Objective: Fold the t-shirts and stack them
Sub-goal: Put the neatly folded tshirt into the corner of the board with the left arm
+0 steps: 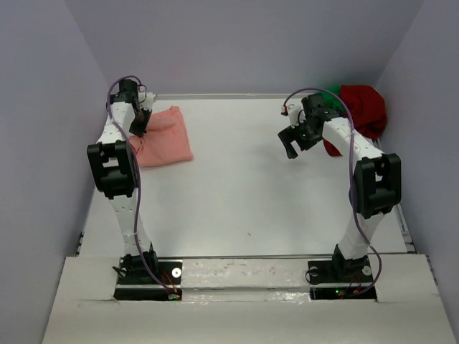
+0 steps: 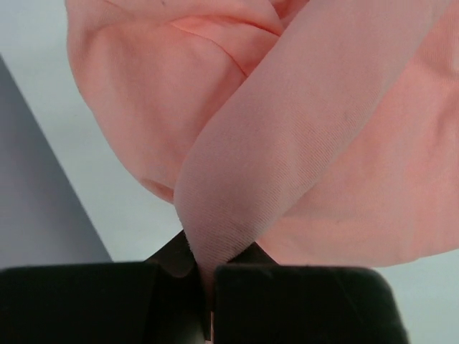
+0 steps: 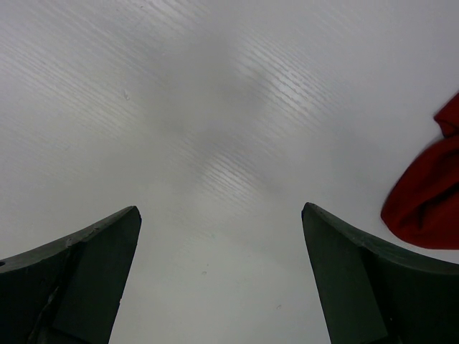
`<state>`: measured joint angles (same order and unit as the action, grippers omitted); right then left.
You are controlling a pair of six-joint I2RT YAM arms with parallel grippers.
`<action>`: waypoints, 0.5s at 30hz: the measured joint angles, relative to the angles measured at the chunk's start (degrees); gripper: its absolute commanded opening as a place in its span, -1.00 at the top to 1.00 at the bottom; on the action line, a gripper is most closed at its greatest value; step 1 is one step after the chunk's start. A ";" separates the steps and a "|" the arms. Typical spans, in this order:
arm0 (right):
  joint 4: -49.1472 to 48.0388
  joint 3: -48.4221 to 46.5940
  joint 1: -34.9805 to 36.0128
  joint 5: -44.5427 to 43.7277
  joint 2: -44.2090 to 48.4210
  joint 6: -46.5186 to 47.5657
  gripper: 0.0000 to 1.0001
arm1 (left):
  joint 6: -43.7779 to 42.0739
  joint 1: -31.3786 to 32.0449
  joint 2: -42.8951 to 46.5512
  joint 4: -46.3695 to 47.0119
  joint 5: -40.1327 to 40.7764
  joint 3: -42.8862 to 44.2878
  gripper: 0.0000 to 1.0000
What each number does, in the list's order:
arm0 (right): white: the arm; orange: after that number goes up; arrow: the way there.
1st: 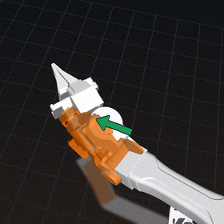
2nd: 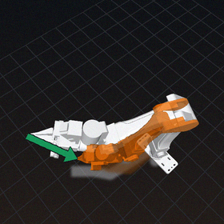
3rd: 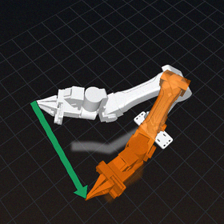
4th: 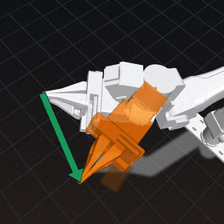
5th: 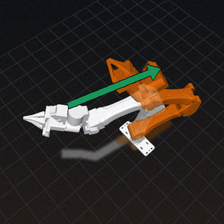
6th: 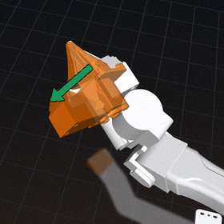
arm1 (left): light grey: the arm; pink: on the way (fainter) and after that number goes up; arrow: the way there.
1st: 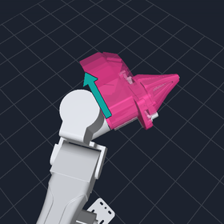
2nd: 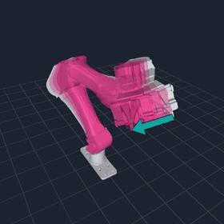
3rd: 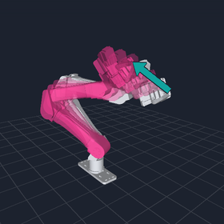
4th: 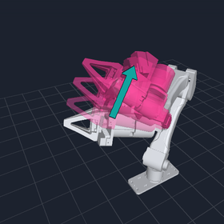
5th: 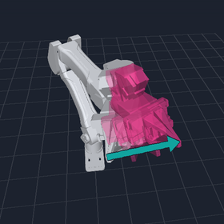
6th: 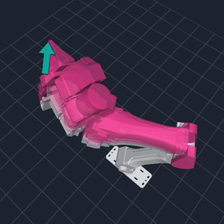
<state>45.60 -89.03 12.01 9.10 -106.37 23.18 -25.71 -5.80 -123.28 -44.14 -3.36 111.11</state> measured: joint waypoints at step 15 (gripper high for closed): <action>-0.76 3.69 0.00 -0.28 5.88 0.04 -0.99 | -3.02 -4.42 -5.14 1.66 11.52 1.66 1.00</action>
<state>44.84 -85.34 12.01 8.82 -100.49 23.22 -28.73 -10.22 -128.42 -42.48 8.16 112.77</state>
